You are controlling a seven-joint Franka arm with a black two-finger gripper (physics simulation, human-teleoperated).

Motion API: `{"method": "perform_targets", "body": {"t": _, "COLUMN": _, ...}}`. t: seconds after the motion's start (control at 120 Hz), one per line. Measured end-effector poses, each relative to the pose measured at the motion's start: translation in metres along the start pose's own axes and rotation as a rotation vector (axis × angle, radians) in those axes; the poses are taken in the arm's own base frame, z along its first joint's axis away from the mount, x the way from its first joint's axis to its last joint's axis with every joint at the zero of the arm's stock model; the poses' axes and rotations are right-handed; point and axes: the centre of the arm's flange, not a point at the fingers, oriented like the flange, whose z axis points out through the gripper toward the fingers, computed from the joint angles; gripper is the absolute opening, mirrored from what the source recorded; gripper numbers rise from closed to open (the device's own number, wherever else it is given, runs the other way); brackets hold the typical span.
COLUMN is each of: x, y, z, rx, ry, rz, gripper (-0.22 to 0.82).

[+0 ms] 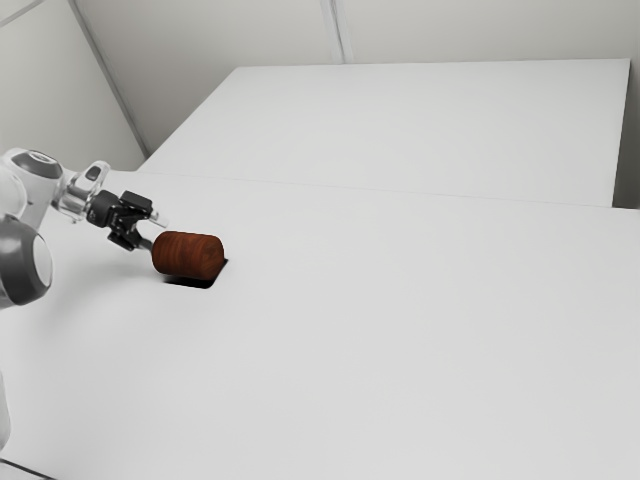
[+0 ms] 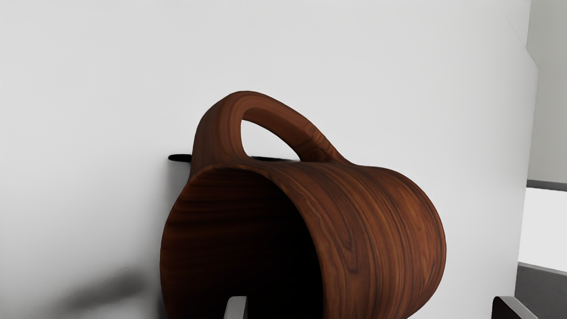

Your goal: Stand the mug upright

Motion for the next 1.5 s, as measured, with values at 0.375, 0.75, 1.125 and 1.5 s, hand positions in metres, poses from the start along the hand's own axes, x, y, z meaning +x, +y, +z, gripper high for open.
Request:
{"method": "perform_targets", "body": {"t": 0.375, "x": -0.011, "y": -0.016, "z": 0.023, "rx": -0.114, "ry": 0.032, "rz": 0.044, "gripper": 0.35}}
{"method": "perform_targets", "body": {"t": 0.75, "x": -0.02, "y": 0.025, "z": 0.02, "rx": -0.243, "ry": -0.001, "rz": 0.133, "gripper": -0.13}}
{"method": "perform_targets", "body": {"t": 1.125, "x": -0.041, "y": 0.181, "z": 0.0, "rx": 0.013, "ry": -0.138, "rz": 0.301, "gripper": -0.18}}
{"method": "perform_targets", "body": {"t": 1.5, "x": -0.067, "y": 0.256, "z": 0.101, "rx": 0.723, "ry": -0.379, "rz": 0.411, "gripper": -0.18}}
